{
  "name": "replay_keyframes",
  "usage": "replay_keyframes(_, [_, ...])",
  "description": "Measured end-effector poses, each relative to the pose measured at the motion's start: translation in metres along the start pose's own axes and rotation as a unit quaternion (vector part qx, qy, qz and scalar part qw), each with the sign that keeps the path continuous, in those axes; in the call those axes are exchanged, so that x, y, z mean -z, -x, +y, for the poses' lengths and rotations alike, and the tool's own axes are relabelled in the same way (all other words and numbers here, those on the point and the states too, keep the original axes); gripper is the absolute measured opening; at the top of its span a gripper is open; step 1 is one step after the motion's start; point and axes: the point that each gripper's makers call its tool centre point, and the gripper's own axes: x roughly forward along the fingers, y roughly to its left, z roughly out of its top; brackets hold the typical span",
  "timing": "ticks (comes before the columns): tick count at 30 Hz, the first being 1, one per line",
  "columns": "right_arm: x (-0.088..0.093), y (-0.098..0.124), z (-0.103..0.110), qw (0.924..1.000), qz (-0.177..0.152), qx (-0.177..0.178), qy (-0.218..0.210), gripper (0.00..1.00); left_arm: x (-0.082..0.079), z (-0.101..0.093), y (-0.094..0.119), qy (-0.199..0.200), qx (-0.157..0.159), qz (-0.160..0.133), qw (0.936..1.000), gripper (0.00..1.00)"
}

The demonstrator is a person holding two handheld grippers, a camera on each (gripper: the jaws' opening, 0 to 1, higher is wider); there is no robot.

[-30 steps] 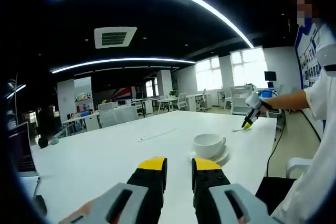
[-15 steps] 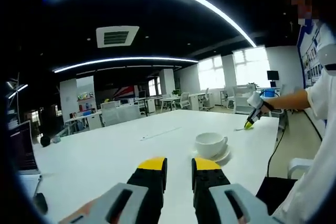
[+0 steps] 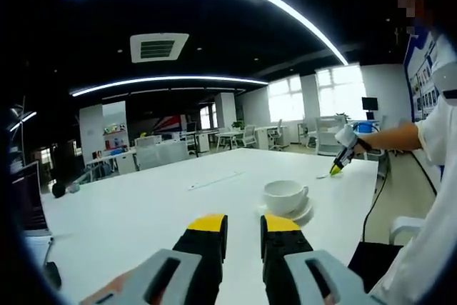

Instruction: Tidy tabletop coffee trays, cups and spoons，present forward

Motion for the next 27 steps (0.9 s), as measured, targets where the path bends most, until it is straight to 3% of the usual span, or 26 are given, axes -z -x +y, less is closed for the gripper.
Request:
replay_keyframes(6, [-0.001, 0.0, 0.008, 0.9999, 0.011, -0.008, 0.008, 0.05, 0.001, -0.001, -0.002, 0.003, 0.001, -0.002, 1.0, 0.21])
replay_keyframes(8, [0.005, -0.005, 0.011, 0.9994, 0.029, -0.008, 0.016, 0.05, 0.001, -0.001, -0.002, 0.004, 0.002, -0.002, 1.0, 0.21])
replay_keyframes(11, [-0.003, -0.004, 0.012, 0.9995, 0.026, -0.015, 0.004, 0.05, 0.001, -0.001, -0.002, 0.006, 0.002, -0.003, 1.0, 0.21])
replay_keyframes(15, [0.001, -0.008, 0.005, 0.9987, 0.031, -0.025, -0.031, 0.04, 0.001, -0.002, 0.0, 0.007, 0.001, -0.003, 1.0, 0.21])
replay_keyframes(27, [0.001, -0.007, -0.018, 0.9995, 0.017, -0.012, -0.022, 0.04, 0.0, -0.001, 0.002, 0.009, -0.002, -0.005, 0.9999, 0.21])
